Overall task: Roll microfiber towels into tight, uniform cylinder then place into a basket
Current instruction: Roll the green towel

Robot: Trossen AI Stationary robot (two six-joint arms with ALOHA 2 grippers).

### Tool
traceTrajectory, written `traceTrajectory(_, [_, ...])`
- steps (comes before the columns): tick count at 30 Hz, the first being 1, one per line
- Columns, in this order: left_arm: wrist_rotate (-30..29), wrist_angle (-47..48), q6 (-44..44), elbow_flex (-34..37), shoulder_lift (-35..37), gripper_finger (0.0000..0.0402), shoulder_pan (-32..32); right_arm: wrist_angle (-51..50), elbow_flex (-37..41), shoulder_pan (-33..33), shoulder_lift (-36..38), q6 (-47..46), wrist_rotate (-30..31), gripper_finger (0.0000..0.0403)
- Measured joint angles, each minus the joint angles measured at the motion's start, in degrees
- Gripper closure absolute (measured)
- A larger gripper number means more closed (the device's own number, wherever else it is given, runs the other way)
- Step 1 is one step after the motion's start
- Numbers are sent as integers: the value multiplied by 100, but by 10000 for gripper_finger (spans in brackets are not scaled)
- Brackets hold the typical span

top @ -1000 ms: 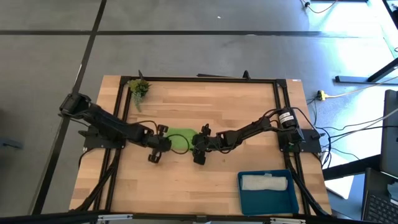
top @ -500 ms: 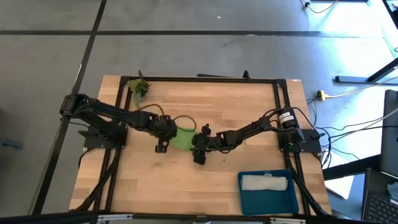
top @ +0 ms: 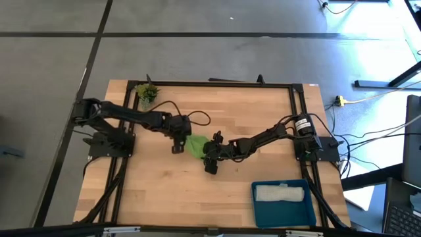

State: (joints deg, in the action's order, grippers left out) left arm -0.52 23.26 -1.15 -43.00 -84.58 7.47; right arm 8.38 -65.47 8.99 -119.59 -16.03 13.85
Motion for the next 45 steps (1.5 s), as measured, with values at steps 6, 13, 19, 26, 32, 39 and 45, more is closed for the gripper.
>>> traceTrajectory(6, [-152, -64, 20, -7, -345, 402, 182, 12, 2, 2, 0, -3, -5, 170])
traceTrajectory(13, [-200, -108, 22, -50, -857, 401, 237, 54, 4, 15, -2, 11, -33, 170])
traceTrajectory(19, [-237, -111, 24, -48, -883, 401, 208, 62, 7, 19, 9, -307, 92, 208])
traceTrajectory(26, [-357, -102, 144, -35, -880, 401, 51, -202, -92, -101, 185, -747, -578, 351])
traceTrajectory(32, [-695, -69, 182, -33, -881, 401, -204, -197, -92, -311, 489, -1136, -1060, 374])
traceTrajectory(39, [-957, -1, 332, -31, -885, 401, -522, -189, -101, -765, 597, -1962, -2030, 379])
traceTrajectory(45, [-1187, 118, 330, -31, -885, 401, -753, -375, -101, -1128, 599, -2188, -2187, 383])
